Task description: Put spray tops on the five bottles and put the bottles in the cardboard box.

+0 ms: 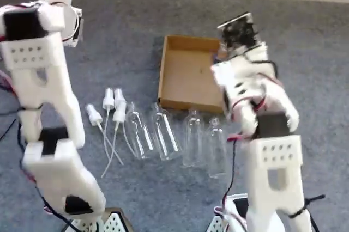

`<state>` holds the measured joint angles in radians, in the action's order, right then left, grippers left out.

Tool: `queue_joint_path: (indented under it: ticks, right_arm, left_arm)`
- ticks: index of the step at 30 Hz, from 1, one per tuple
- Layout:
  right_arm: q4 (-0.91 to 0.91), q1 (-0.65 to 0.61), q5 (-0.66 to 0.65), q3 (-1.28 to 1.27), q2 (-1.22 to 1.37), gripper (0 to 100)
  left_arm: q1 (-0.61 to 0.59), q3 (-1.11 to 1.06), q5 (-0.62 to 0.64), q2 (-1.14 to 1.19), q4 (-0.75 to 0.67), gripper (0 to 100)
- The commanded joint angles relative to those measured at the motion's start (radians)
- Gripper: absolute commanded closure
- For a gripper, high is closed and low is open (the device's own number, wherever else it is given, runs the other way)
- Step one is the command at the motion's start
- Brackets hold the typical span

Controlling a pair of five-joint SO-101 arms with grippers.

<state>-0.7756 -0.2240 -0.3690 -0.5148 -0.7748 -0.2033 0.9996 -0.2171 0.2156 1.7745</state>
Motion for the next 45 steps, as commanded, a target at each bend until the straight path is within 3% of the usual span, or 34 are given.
queue_joint_path:
  ticks: [1, 5, 11, 17, 21, 28, 45]
  right_arm:
    - [0.15, -0.088, 0.084, -0.104, -0.071, 99.5]
    - [0.288, -0.145, 0.146, -0.282, -0.13, 99.5]
    - [0.349, -0.237, 0.152, -0.463, -0.277, 99.5]
    - [0.349, -0.277, 0.193, -0.579, -0.452, 99.5]
    - [0.349, -0.277, 0.193, -0.628, -0.522, 99.5]
    - [0.349, -0.277, 0.196, -0.653, -0.555, 99.5]
    - [0.348, -0.272, 0.198, -0.648, -0.55, 99.5]
  left_arm:
    - [0.114, -0.203, 0.048, -0.4, 0.006, 99]
    - [0.28, -0.375, 0.143, -0.691, -0.12, 99]
    - [0.461, -0.645, 0.347, -0.812, -0.574, 99]
    - [0.644, -0.835, 0.361, -0.811, -0.964, 99]
    - [0.708, -0.929, 0.361, -0.811, -1.126, 99]
    - [0.742, -0.977, 0.365, -0.811, -1.194, 99]
    - [0.792, -0.995, 0.367, -0.82, -1.146, 99]
